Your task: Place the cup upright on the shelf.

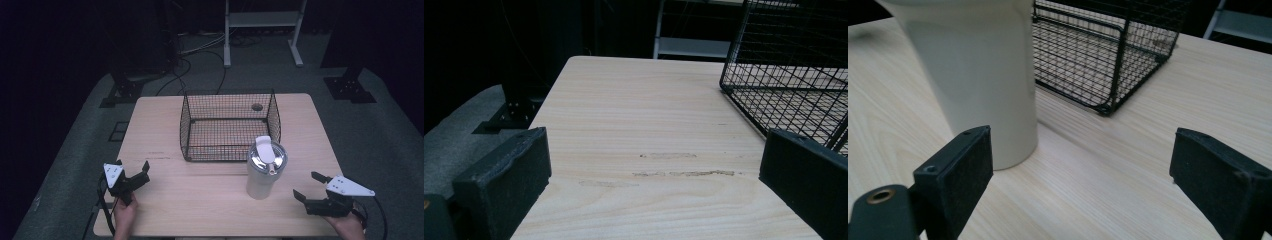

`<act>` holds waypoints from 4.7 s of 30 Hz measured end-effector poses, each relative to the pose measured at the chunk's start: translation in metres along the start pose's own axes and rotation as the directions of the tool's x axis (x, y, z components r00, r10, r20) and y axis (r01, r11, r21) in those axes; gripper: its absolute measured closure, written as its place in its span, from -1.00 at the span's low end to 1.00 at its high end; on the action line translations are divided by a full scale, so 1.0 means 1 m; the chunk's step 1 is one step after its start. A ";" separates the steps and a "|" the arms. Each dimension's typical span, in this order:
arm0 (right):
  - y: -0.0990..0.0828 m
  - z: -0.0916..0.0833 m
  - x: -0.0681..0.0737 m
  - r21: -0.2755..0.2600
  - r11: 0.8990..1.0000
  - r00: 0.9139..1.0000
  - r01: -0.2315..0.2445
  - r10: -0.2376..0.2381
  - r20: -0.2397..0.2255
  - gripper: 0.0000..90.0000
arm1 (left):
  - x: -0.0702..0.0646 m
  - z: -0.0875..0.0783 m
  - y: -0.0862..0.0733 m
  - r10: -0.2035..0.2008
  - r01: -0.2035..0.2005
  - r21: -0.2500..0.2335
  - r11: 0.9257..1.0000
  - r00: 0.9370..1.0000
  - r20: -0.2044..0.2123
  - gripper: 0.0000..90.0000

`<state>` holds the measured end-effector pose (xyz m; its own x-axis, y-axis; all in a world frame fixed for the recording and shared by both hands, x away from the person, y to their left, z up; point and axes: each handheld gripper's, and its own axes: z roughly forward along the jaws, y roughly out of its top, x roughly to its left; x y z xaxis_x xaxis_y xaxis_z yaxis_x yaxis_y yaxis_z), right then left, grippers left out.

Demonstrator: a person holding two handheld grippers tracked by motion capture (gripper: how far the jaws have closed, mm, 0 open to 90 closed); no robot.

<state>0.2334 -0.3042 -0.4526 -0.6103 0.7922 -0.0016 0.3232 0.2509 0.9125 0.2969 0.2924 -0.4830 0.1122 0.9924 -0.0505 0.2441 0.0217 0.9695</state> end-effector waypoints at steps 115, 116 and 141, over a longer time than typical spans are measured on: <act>0.047 0.091 0.053 -0.116 0.993 0.983 0.024 -0.045 -0.177 -0.81 | 0.005 -0.002 0.000 -0.028 0.028 -0.016 0.999 0.999 0.028 -1.00; 0.048 0.092 0.053 -0.116 0.993 0.982 0.023 -0.045 -0.185 -0.81 | 0.005 -0.002 -0.001 -0.029 0.030 -0.017 0.999 0.999 0.029 -1.00; 0.134 0.118 0.071 -0.172 0.981 0.945 0.093 -0.142 -0.296 -0.81 | 0.008 -0.003 0.000 -0.051 0.052 -0.019 0.998 0.998 0.047 -1.00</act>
<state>0.3192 -0.1485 -0.3788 -0.8363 0.5482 -0.0097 0.1359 0.2244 0.9650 0.2951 0.3003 -0.4832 0.1451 0.9832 -0.1109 0.2317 0.0752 0.9699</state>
